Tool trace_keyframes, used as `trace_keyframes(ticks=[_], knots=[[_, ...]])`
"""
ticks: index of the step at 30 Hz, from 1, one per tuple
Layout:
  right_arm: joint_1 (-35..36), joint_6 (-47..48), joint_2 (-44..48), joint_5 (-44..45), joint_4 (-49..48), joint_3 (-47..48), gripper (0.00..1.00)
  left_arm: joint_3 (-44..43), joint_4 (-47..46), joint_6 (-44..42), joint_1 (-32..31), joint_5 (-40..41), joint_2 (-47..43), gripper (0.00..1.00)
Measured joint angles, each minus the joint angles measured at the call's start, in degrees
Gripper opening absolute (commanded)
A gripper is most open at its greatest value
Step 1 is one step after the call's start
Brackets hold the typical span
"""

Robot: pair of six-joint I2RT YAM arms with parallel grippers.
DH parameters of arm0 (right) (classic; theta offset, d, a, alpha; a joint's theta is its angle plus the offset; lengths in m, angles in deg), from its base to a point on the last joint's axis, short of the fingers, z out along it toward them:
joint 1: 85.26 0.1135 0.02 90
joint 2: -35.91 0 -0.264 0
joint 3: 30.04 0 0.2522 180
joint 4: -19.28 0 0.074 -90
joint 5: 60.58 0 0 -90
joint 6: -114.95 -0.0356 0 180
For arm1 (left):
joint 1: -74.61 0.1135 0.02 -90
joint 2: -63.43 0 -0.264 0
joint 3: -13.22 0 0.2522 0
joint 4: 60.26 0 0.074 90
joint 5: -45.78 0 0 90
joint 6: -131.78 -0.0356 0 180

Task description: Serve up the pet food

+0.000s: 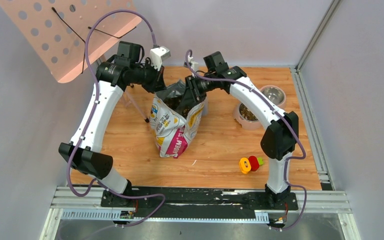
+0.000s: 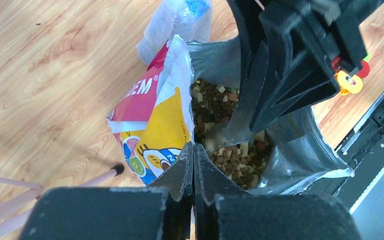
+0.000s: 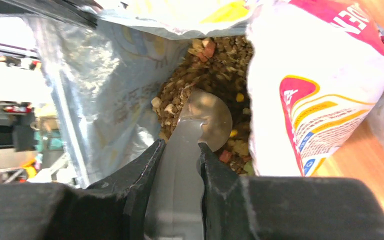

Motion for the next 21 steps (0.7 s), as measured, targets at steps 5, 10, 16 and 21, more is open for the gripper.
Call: trace_keyframes(ticks=[5, 10, 16, 21], knots=[[-3.2, -7.3, -0.1, -5.5, -0.9, 1.8, 0.00, 0.0, 0.1, -0.4, 0.0, -0.1, 0.0, 0.00], [-7.0, -13.9, -0.1, -9.6, -4.4, 3.0, 0.00, 0.0, 0.4, -1.9, 0.0, -0.1, 0.0, 0.01], [-11.3, -19.0, -0.1, -11.9, -6.3, 3.0, 0.00, 0.0, 0.4, -4.6, 0.0, -0.2, 0.0, 0.01], [-14.5, -24.5, -0.1, -12.7, -9.2, 2.7, 0.00, 0.6, 0.3, -6.6, -0.1, -0.2, -0.3, 0.02]])
